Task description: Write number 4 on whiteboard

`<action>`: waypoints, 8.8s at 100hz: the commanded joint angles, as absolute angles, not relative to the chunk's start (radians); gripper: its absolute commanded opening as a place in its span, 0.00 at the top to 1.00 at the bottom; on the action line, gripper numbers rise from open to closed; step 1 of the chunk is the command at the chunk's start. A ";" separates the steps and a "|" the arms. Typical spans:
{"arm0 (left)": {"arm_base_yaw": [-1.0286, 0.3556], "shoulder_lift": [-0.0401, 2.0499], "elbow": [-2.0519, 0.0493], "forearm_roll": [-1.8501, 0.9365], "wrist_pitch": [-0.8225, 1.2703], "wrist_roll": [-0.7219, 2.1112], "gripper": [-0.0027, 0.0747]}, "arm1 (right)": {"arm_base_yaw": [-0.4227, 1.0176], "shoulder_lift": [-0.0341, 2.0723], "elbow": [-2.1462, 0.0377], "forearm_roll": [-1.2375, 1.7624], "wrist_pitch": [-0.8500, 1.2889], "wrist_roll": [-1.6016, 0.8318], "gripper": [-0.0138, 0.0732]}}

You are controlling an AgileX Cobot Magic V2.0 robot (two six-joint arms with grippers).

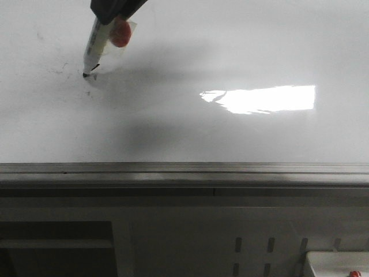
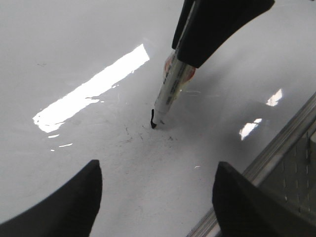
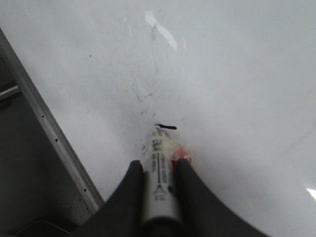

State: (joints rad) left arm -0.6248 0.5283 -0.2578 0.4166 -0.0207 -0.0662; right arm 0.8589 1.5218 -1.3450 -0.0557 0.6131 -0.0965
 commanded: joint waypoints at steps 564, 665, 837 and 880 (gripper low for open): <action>-0.518 1.022 -0.412 -0.395 0.036 -0.067 0.99 | 1.000 1.280 -1.352 -0.116 0.668 -0.009 0.13; -0.518 0.469 -0.412 -0.335 0.161 -0.065 0.99 | 1.000 1.102 -1.202 -0.146 0.577 0.000 0.91; -0.103 -0.030 -0.127 -0.021 0.330 -0.065 0.99 | 0.999 0.299 -0.314 -0.107 0.017 0.000 0.92; -0.061 -0.030 0.039 0.025 0.293 -0.065 0.99 | 0.999 0.299 -0.314 -0.107 0.017 0.000 0.92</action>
State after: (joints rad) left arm -0.0635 -0.0052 0.0026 0.0227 0.3394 -0.0632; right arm 1.0069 0.2920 -0.2897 -0.1062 0.1003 0.0000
